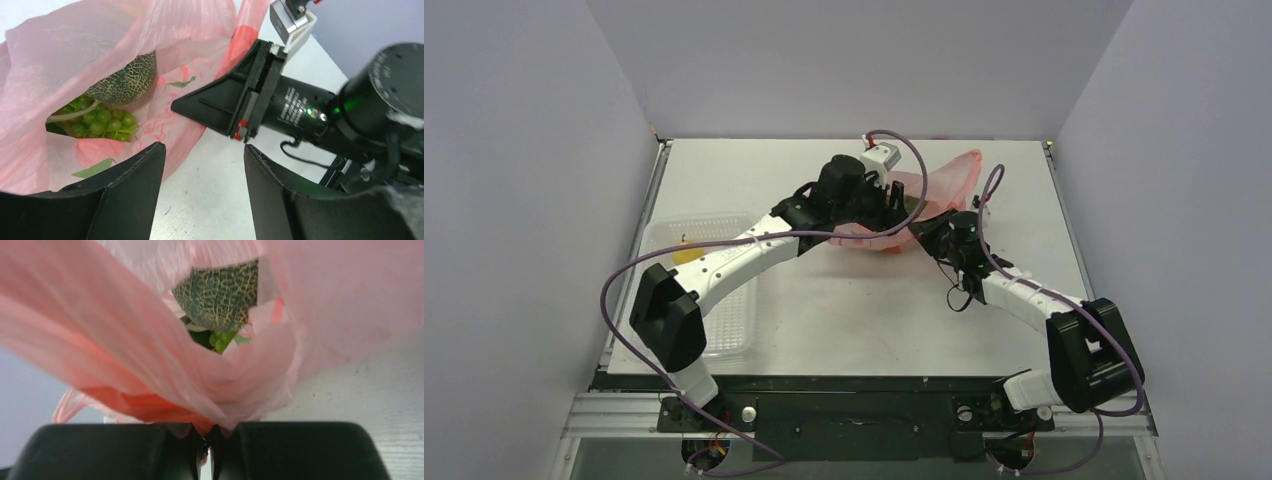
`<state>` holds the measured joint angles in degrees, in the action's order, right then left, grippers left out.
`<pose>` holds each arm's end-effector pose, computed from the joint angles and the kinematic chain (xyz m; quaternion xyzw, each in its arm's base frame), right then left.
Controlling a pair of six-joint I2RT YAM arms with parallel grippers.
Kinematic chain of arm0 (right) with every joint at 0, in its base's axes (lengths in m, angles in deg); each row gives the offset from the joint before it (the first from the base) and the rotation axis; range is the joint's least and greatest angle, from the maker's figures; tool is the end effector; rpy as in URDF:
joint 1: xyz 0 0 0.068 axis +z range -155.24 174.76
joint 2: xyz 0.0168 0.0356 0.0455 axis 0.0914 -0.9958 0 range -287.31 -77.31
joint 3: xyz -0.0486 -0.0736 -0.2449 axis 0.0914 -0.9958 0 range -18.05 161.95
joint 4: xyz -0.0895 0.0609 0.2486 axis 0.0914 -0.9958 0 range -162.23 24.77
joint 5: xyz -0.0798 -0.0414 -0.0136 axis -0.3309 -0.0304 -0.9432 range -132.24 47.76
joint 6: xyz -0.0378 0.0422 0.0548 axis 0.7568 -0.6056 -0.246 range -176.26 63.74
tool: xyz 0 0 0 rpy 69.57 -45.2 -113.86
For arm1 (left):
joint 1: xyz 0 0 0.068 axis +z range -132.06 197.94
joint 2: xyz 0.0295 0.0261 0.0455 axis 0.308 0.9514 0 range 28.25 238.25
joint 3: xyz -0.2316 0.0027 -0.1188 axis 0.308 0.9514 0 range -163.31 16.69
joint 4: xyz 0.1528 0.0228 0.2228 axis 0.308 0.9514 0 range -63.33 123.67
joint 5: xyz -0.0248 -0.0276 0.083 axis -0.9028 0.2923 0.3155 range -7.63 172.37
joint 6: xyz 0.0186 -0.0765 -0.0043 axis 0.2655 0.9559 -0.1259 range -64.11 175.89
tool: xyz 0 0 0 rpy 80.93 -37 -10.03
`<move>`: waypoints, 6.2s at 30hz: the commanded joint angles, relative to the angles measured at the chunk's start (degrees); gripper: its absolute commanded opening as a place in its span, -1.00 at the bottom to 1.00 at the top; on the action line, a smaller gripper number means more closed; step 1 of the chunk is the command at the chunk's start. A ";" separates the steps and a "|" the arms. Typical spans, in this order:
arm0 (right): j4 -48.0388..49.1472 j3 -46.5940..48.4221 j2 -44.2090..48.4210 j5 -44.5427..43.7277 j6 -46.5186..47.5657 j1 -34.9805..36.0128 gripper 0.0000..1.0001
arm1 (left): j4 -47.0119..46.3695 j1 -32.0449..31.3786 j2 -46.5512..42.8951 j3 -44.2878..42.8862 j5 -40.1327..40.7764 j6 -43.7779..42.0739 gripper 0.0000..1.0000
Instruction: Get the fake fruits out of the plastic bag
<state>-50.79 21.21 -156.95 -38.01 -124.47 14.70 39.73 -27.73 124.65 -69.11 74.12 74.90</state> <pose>0.3136 0.1191 0.1789 0.3285 0.7812 0.3911 0.3590 0.2999 -0.3209 0.3184 0.2308 0.8033 -0.3428 0.4288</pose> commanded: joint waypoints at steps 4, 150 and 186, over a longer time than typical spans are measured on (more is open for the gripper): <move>9.11 -5.05 1.36 -4.70 3.93 3.49 -1.00 | -2.84 0.04 6.92 -3.29 0.60 -1.44 0.03; 2.84 -12.55 7.99 -9.54 17.93 6.33 -1.00 | -19.34 6.69 30.96 -4.68 32.47 54.43 -0.32; 0.20 -11.80 8.61 -11.67 22.70 4.78 -1.00 | -44.09 8.79 27.02 6.06 22.03 57.20 -1.00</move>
<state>-50.49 9.06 -148.44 -47.67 -105.25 20.43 -0.64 -20.74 159.07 -65.65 102.62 126.92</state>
